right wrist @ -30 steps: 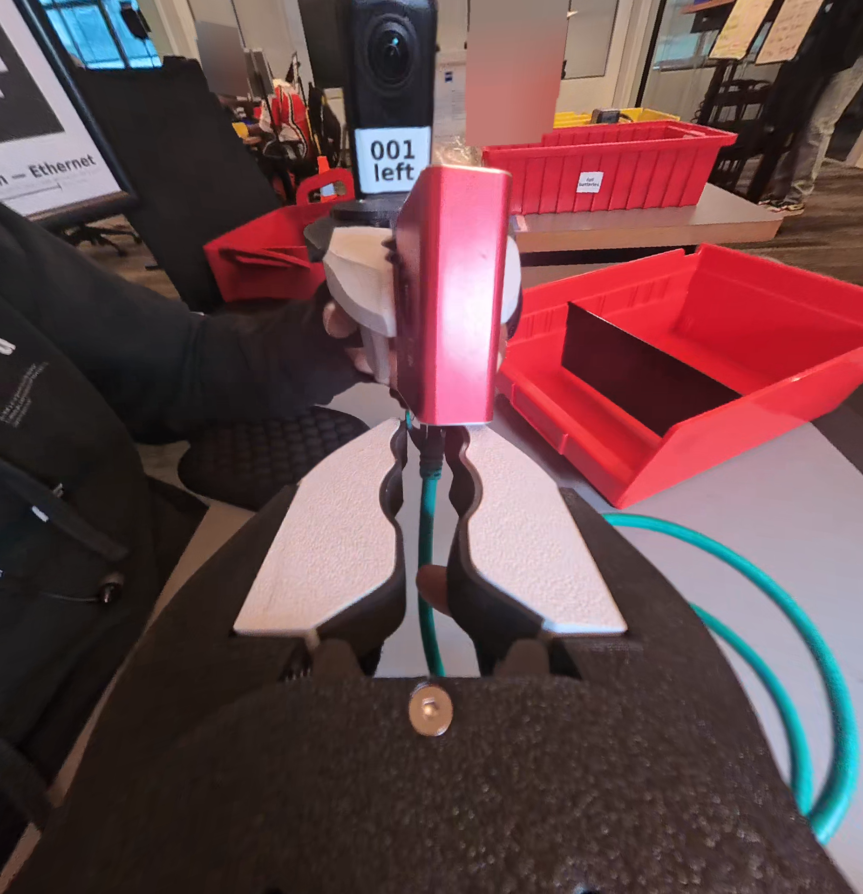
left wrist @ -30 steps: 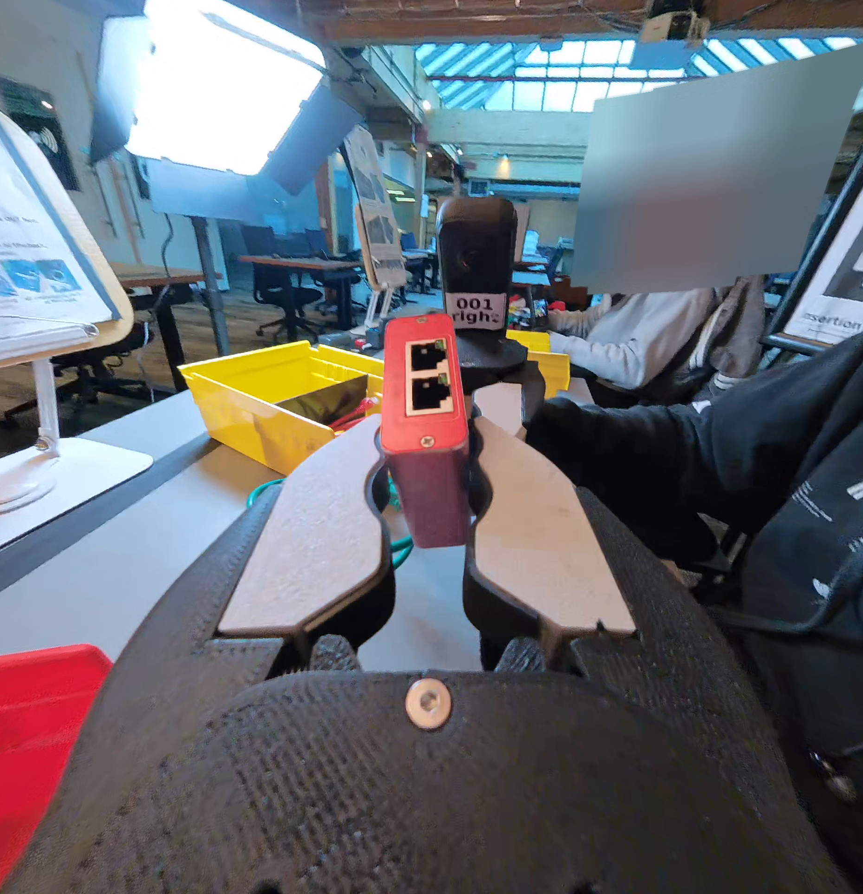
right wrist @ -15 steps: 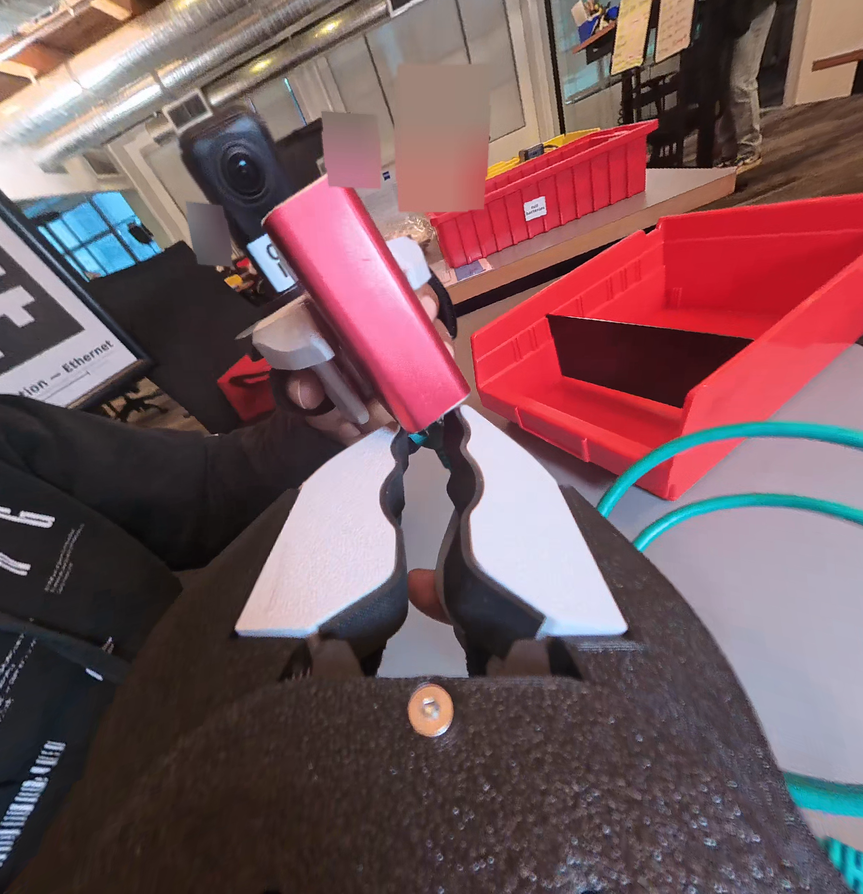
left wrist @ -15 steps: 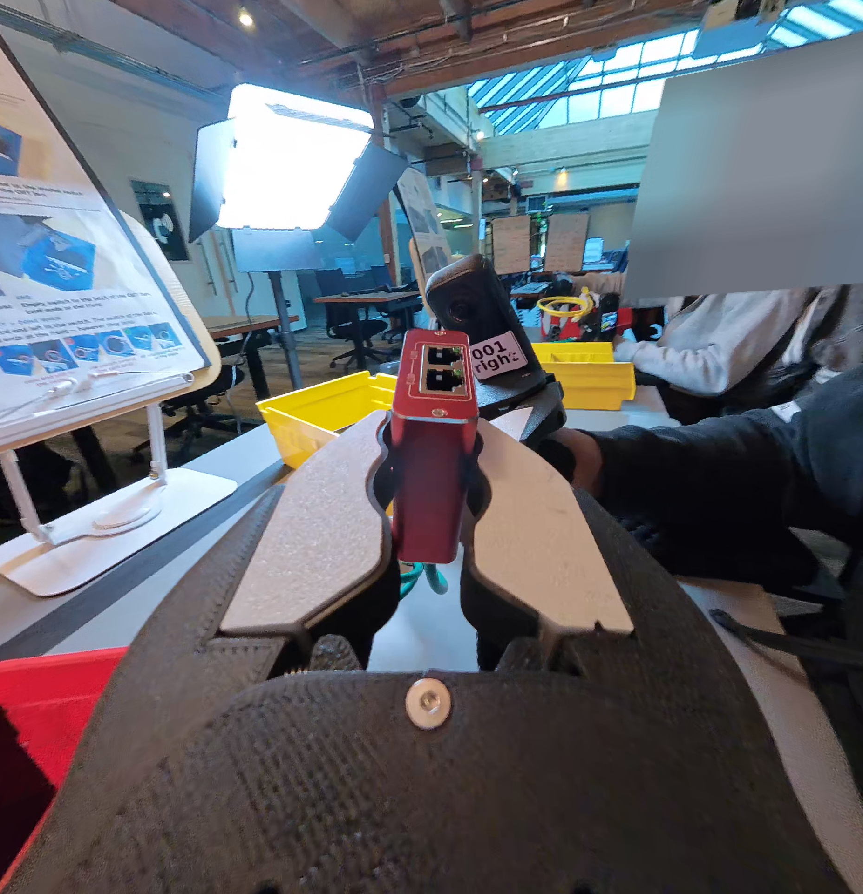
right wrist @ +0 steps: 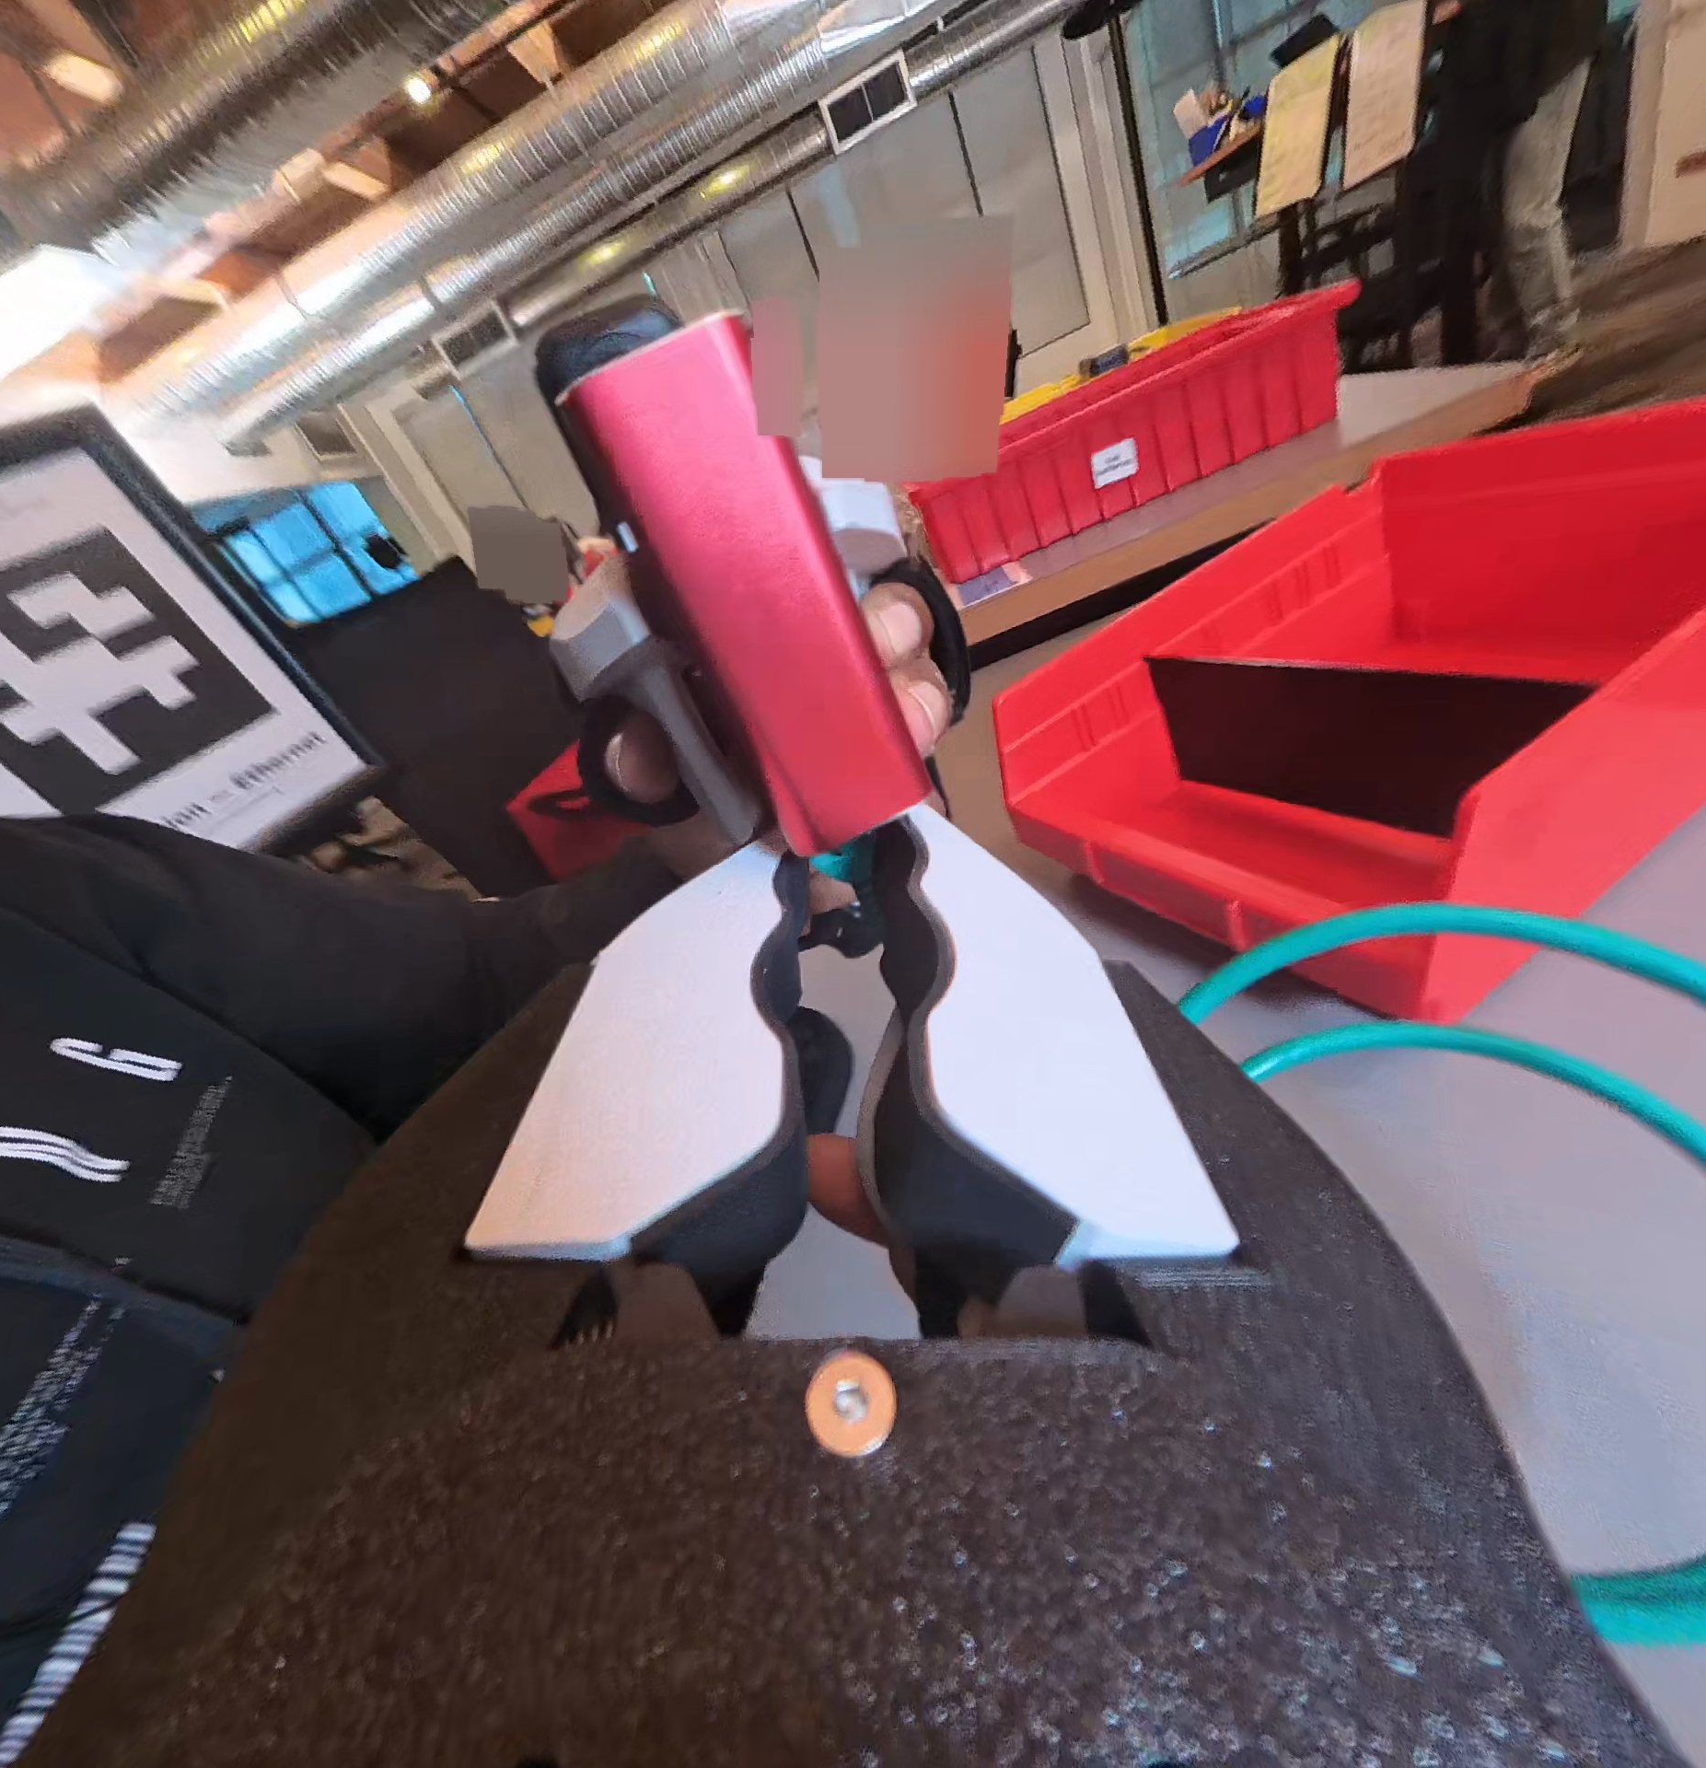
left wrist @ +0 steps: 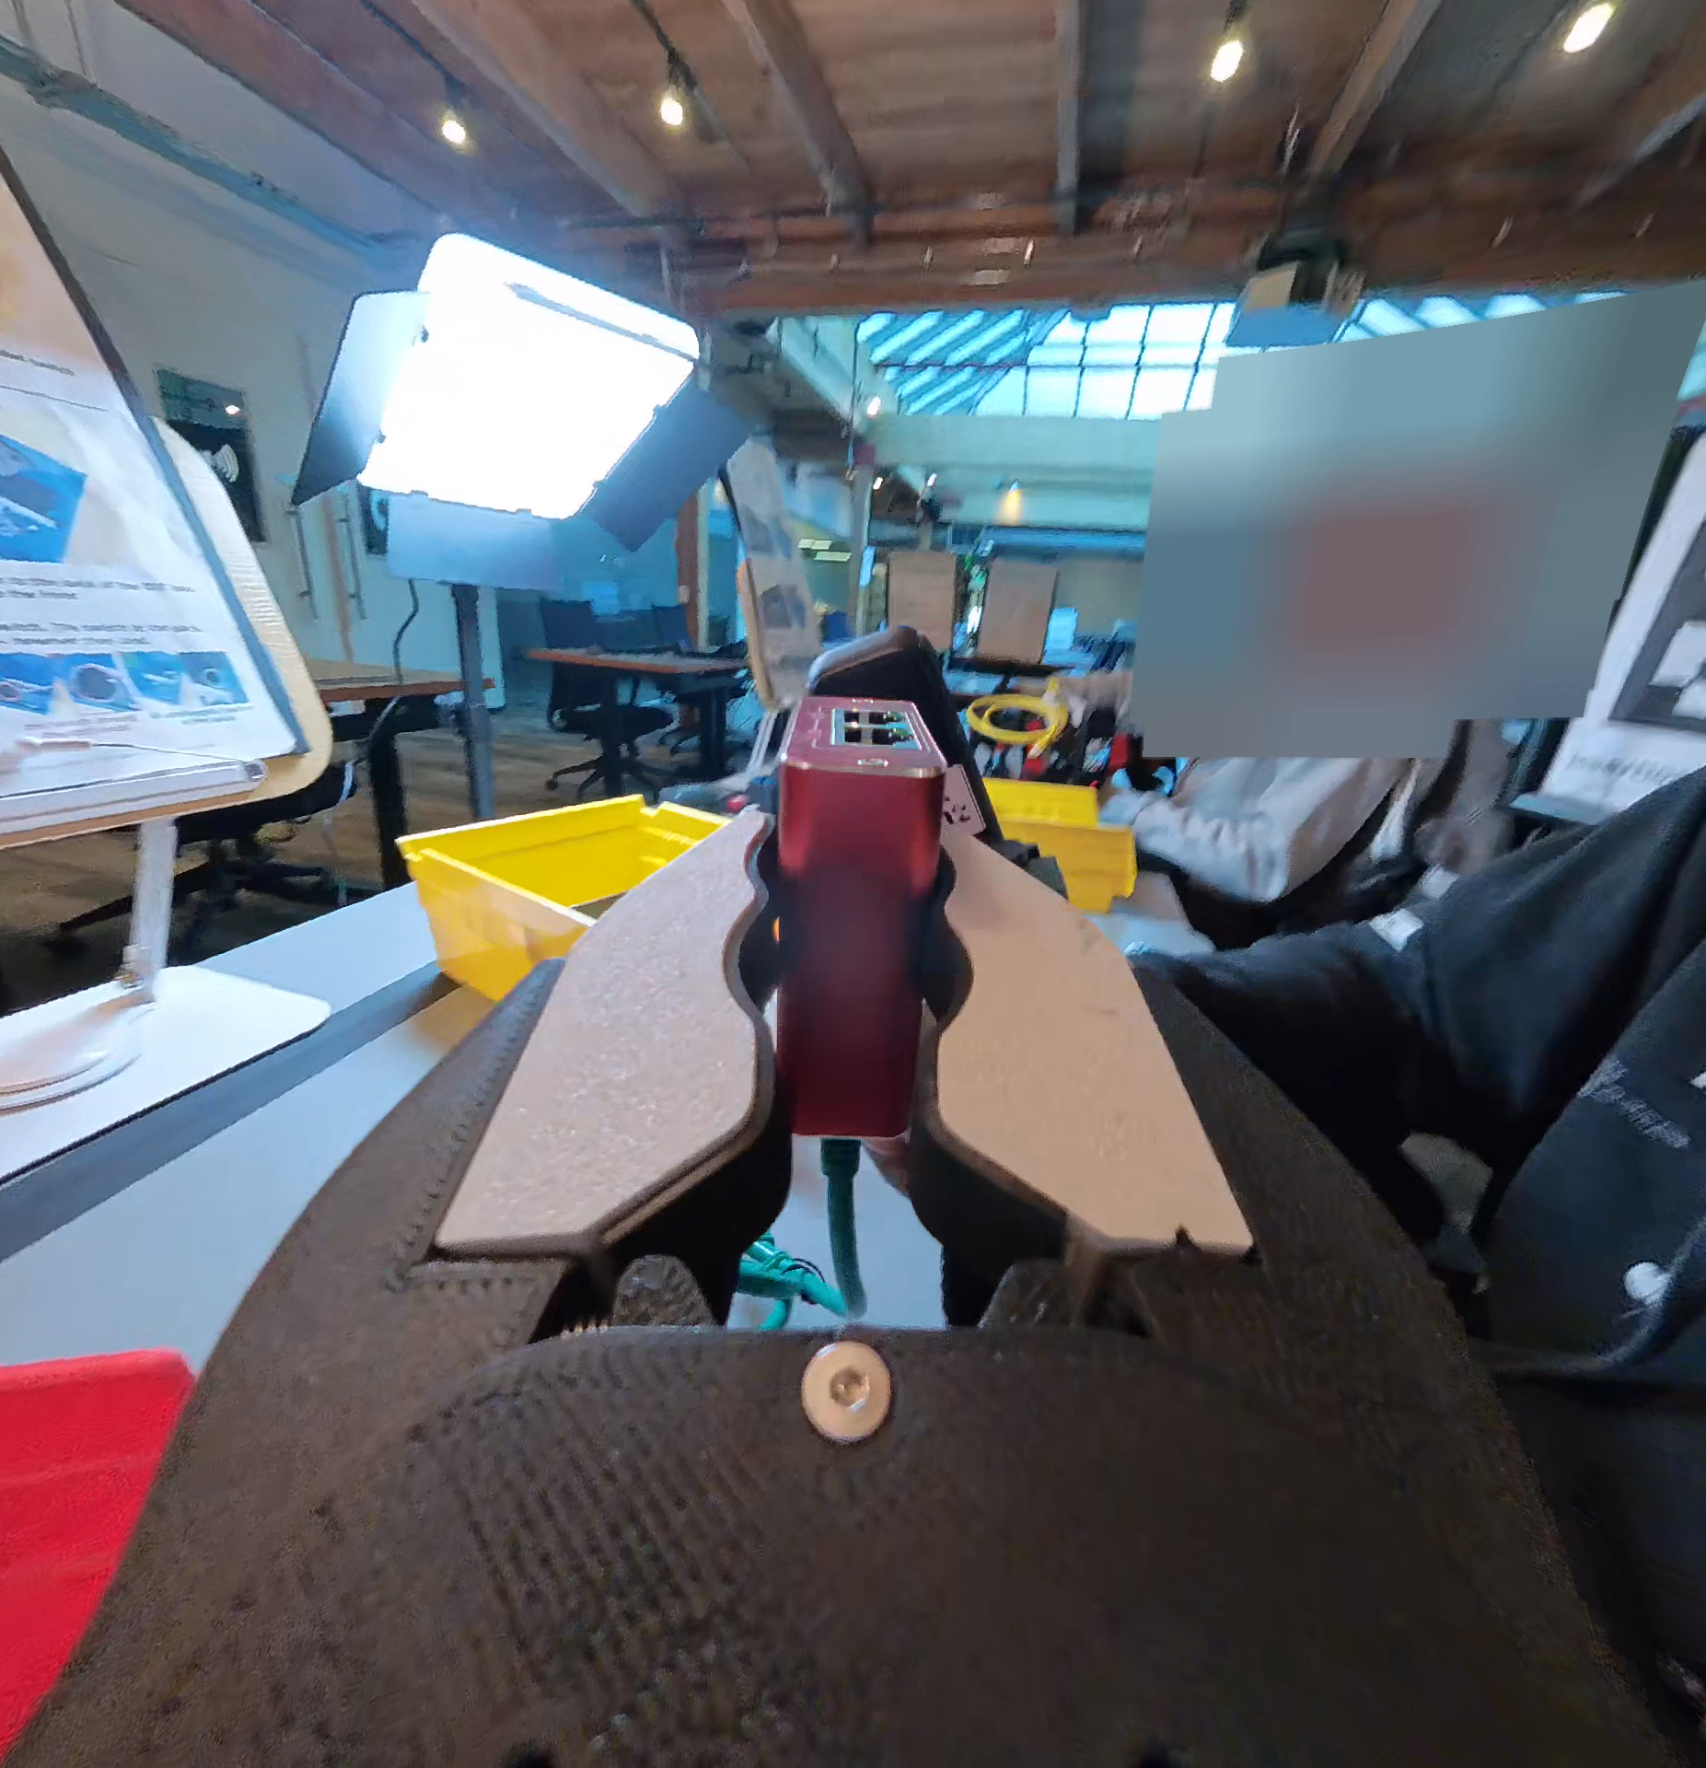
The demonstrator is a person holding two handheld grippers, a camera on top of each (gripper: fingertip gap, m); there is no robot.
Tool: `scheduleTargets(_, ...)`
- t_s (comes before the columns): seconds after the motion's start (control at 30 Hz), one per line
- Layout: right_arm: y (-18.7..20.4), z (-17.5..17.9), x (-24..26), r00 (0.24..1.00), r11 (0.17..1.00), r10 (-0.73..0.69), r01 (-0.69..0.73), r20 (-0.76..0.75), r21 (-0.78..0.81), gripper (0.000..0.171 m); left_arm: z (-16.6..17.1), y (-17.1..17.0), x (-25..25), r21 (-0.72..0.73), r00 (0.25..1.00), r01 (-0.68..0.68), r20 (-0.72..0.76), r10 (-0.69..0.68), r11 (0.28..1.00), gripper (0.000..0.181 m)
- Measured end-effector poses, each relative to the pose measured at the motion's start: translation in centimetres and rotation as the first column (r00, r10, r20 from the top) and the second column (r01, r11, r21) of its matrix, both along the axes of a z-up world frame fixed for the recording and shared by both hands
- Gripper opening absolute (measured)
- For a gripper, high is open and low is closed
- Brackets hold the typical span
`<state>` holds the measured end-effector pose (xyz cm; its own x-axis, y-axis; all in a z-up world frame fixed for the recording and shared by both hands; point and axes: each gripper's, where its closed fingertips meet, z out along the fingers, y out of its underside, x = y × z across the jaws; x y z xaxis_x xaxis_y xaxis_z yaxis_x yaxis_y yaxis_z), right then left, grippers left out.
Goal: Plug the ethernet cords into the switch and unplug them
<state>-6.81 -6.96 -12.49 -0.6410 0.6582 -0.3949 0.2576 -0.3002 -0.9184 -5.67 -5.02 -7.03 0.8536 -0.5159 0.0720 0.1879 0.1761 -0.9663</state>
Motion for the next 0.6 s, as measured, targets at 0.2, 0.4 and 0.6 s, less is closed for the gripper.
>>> scheduleTargets(0.2,0.3,1.3,0.7,0.995,0.997,0.011,-0.003,-0.102,0.079,0.014,0.9,0.0,-0.6,0.037,0.966,0.093,0.239,-0.099,0.995,0.027)
scheduleTargets(0.4,0.8,0.8,0.4,0.993,0.998,-0.008,0.015,-0.116,0.064,0.015,0.3,0.7,-1.1,0.047,0.963,0.044,0.265,-0.054,0.998,0.027)
scheduleTargets(0.6,1.4,1.3,-0.1,0.987,0.997,-0.072,0.068,-0.141,-0.028,0.015,0.1,1.0,-1.7,0.071,0.945,-0.004,0.327,-0.019,0.997,0.026)
